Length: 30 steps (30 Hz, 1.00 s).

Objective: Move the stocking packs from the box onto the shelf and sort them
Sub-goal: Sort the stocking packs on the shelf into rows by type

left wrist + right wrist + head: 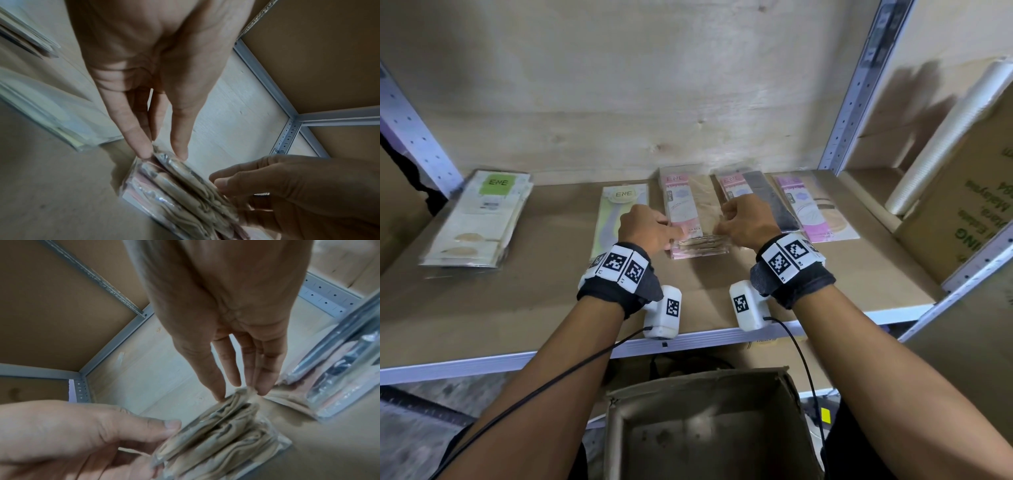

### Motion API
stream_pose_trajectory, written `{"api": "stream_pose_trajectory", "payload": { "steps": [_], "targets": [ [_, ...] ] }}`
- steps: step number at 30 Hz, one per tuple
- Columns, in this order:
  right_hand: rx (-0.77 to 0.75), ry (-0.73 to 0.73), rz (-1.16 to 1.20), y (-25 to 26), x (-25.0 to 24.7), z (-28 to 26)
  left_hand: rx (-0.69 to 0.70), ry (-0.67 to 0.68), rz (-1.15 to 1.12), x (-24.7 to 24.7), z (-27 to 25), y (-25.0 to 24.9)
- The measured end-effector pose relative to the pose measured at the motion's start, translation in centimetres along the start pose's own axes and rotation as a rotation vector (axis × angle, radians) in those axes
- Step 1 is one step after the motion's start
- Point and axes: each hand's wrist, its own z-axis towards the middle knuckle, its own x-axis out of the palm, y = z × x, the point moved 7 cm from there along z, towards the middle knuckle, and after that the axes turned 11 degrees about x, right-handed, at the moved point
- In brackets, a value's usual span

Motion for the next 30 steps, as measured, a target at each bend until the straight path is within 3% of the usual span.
{"api": "stream_pose_trajectory", "payload": {
  "steps": [4,8,17,24,27,30],
  "targets": [
    [-0.046,-0.083,0.046,1.1,-1.8,-0.1,0.0,-0.093,0.06,-2.4,0.3,0.2],
    [-0.11,-0.069,0.19,2.0,-2.0,-0.9,0.01,-0.233,0.007,-6.6,-0.2,0.7],
    [-0.207,0.324,0.384,10.2,6.1,-3.6,-0.104,-0.405,-0.021,-16.9,-3.0,5.8],
    [-0.125,0.54,0.301,18.6,15.1,-3.0,-0.151,-0.558,-0.186,-25.2,-3.4,10.3],
    [-0.036,0.641,0.317,21.3,18.7,-3.1,-0.189,-0.567,-0.209,-27.0,-3.6,12.5],
    [0.012,0.65,0.329,24.0,22.2,-3.1,-0.221,-0.57,-0.218,-28.1,-3.8,14.5]
  ]
}}
